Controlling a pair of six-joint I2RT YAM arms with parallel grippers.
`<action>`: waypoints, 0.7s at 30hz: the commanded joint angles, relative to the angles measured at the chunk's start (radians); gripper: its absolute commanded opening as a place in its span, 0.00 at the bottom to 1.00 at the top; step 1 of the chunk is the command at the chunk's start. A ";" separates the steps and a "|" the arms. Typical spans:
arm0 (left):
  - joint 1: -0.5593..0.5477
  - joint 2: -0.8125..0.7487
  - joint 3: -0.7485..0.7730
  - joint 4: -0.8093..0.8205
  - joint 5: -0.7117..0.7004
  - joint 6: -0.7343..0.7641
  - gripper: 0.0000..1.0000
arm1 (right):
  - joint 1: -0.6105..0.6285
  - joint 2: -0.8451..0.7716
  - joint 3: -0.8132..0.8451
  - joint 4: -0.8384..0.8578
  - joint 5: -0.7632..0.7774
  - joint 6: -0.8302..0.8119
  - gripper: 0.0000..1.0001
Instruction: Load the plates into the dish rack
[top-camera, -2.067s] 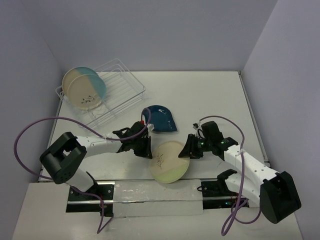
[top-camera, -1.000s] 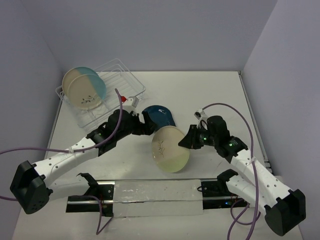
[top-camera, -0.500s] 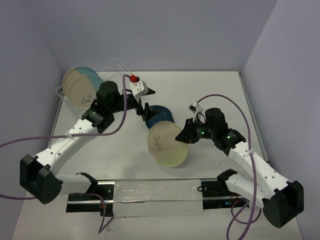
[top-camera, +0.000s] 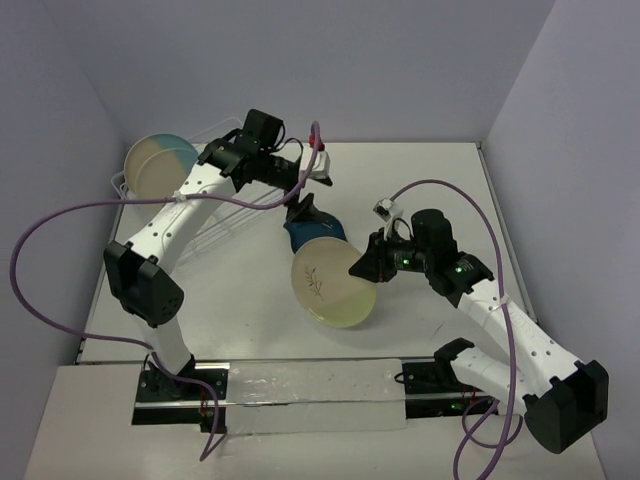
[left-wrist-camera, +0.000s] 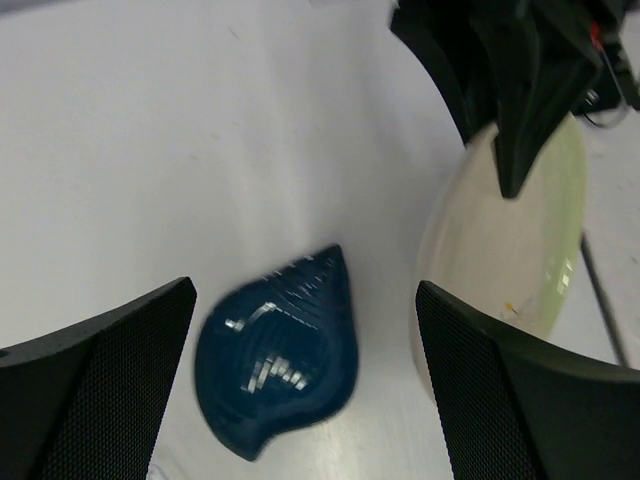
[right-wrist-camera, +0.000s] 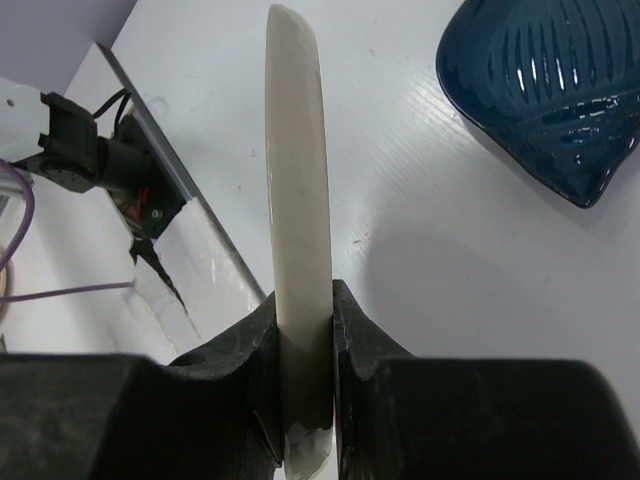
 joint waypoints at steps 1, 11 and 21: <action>-0.007 0.009 0.022 -0.264 0.045 0.200 0.99 | 0.008 -0.006 0.089 0.133 -0.074 -0.026 0.00; -0.029 -0.015 -0.128 -0.218 0.066 0.058 0.99 | 0.017 -0.021 0.085 0.185 -0.007 -0.136 0.00; -0.029 -0.101 -0.328 -0.048 0.096 -0.061 0.62 | 0.023 0.002 0.095 0.245 -0.075 -0.191 0.00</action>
